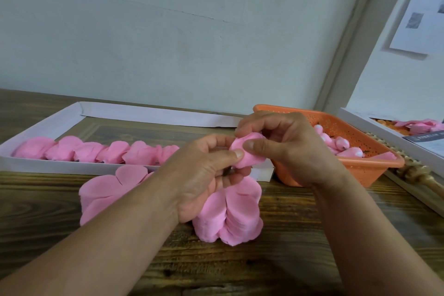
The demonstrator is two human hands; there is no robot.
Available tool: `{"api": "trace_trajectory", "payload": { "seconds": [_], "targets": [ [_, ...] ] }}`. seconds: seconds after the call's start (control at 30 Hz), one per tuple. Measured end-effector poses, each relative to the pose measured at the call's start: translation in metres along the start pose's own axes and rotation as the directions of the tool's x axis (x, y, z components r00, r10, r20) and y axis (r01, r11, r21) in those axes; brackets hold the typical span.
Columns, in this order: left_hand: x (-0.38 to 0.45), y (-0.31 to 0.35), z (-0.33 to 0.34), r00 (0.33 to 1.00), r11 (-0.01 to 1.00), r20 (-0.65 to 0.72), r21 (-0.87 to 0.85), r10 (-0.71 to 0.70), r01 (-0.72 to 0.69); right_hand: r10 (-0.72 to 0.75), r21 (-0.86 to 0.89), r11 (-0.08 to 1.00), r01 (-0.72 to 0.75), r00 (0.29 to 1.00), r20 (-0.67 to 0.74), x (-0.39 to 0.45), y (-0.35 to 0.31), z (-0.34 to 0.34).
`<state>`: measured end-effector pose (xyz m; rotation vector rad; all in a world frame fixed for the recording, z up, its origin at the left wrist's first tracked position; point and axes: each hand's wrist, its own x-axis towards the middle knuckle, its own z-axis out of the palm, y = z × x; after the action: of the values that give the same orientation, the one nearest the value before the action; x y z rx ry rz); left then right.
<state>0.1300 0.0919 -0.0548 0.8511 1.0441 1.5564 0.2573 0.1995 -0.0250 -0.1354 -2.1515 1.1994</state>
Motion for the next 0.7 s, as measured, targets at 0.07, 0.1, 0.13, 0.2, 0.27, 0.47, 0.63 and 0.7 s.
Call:
{"api": "trace_trajectory", "payload": {
  "seconds": [0.07, 0.1, 0.13, 0.2, 0.27, 0.47, 0.63, 0.7],
  "targets": [
    [0.001, 0.0, -0.001, 1.0, 1.0, -0.009, 0.01, 0.007, -0.007, -0.008, 0.005, 1.0, 0.008, 1.0, 0.004, 0.0, 0.0, 0.001],
    [0.001, 0.0, -0.001, 1.0, 1.0, -0.012, 0.012, 0.01, -0.01, -0.014, -0.006, 1.0, 0.014, 1.0, 0.013, 0.001, 0.0, 0.001],
    [0.001, 0.0, -0.002, 1.0, 1.0, -0.014, 0.011, 0.009, -0.009, -0.02, -0.031, 0.999, 0.02, 0.999, 0.027, 0.001, 0.0, 0.001],
    [0.0, 0.0, -0.002, 1.0, 1.0, -0.011, -0.013, -0.009, 0.008, -0.014, -0.062, 0.998, 0.016, 0.999, 0.03, 0.001, 0.0, 0.002],
    [0.001, 0.001, -0.001, 0.998, 0.992, 0.005, -0.115, -0.055, 0.055, -0.003, -0.009, 1.0, 0.002, 0.998, -0.064, 0.002, 0.001, 0.003],
    [0.001, 0.007, -0.002, 0.98, 0.887, 0.079, -0.418, -0.181, 0.197, -0.008, 0.197, 0.978, 0.066, 0.96, -0.281, 0.002, -0.003, -0.008],
    [0.001, 0.007, -0.003, 0.975, 0.873, 0.111, -0.435, -0.193, 0.222, -0.067, 0.03, 0.997, 0.069, 0.996, -0.059, -0.002, -0.006, -0.005],
    [0.001, 0.007, -0.003, 0.975, 0.876, 0.112, -0.429, -0.192, 0.221, -0.052, -0.024, 0.998, 0.051, 0.998, -0.037, -0.002, -0.007, -0.004]
  ]
}}
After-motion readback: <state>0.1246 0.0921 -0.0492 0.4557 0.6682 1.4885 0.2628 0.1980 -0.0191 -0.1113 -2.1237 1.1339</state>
